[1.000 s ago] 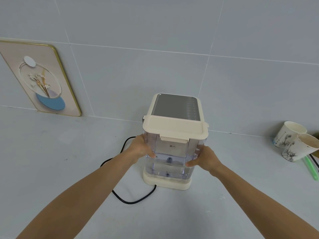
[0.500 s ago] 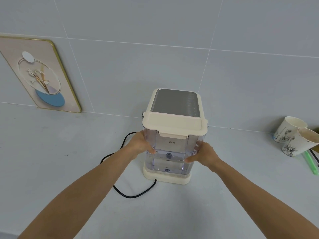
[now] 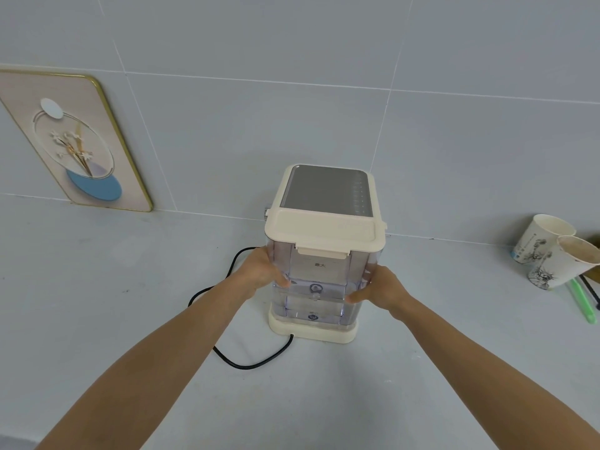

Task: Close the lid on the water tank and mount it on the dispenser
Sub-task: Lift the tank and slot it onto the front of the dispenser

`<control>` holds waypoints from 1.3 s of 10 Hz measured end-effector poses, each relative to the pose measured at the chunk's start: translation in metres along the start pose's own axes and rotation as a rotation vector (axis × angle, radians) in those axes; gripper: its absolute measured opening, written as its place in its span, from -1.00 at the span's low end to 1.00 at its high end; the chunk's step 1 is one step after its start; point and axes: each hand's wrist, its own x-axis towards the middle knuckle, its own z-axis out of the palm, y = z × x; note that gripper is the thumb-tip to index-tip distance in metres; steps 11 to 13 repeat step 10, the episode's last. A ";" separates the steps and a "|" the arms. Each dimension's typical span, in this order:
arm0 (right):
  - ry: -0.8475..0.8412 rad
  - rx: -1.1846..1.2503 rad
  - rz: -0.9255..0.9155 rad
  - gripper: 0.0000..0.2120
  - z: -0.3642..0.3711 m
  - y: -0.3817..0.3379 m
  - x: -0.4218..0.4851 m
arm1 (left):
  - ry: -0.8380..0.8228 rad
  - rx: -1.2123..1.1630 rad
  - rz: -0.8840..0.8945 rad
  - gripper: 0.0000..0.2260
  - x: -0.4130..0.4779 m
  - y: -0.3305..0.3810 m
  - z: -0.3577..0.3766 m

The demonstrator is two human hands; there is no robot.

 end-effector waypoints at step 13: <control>0.257 -0.275 -0.497 -0.12 -0.057 -0.077 -0.085 | 0.370 0.440 0.468 -0.19 -0.060 0.062 -0.026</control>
